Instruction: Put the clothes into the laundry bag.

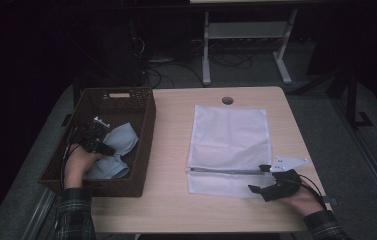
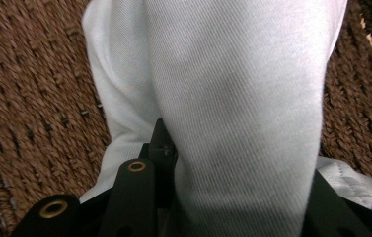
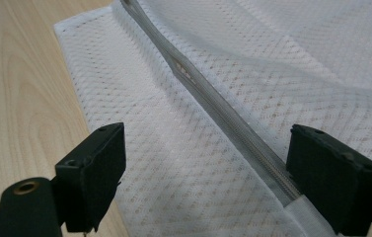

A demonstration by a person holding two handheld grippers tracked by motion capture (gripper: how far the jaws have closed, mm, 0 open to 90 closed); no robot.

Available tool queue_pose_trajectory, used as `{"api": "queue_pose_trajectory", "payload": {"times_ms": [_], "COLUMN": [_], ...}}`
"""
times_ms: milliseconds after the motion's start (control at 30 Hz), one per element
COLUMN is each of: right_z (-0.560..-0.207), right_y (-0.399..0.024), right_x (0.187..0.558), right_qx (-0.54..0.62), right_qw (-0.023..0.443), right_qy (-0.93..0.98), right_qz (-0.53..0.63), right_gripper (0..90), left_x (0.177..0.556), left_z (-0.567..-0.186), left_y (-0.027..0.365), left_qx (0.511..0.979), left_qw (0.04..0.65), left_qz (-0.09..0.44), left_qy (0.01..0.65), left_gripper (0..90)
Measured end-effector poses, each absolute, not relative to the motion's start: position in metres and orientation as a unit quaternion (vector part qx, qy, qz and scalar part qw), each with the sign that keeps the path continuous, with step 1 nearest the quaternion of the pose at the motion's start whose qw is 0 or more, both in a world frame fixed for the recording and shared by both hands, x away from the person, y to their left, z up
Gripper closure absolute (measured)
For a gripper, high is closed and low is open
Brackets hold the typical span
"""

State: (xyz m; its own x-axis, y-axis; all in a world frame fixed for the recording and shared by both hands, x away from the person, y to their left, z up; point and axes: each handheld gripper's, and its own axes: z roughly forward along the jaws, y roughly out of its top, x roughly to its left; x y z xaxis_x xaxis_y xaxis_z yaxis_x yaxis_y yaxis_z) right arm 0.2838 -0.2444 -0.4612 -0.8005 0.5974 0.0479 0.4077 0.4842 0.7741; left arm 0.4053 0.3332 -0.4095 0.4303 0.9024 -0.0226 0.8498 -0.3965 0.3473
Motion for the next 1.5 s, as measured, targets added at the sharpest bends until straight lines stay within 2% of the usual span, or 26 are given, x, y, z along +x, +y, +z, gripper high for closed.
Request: {"api": "queue_pose_trajectory", "payload": {"times_ms": [267, 800, 1200, 1500], "right_z": [-0.461, -0.459, -0.458, -0.458], "right_y": [-0.246, -0.248, -0.250, -0.250], "right_x": [0.284, 0.284, 0.284, 0.284], "right_qx": [0.295, 0.298, 0.302, 0.300], "right_qw": [0.114, 0.118, 0.116, 0.117], "right_qy": [0.853, 0.850, 0.845, 0.844], "right_qz": [0.414, 0.418, 0.426, 0.429], "right_gripper": [14.9, 14.9, 14.9, 14.9], "left_x": [0.396, 0.382, 0.376, 0.372], "left_z": [-0.391, -0.347, -0.308, -0.290], "left_y": [0.342, 0.331, 0.325, 0.304], "left_qx": [0.830, 0.833, 0.838, 0.855], "left_qw": [0.215, 0.258, 0.315, 0.312], "left_qz": [0.083, 0.109, 0.085, 0.087], "left_qy": [0.507, 0.477, 0.438, 0.406], "left_gripper": [64.8, 64.9, 64.9, 65.0]}}
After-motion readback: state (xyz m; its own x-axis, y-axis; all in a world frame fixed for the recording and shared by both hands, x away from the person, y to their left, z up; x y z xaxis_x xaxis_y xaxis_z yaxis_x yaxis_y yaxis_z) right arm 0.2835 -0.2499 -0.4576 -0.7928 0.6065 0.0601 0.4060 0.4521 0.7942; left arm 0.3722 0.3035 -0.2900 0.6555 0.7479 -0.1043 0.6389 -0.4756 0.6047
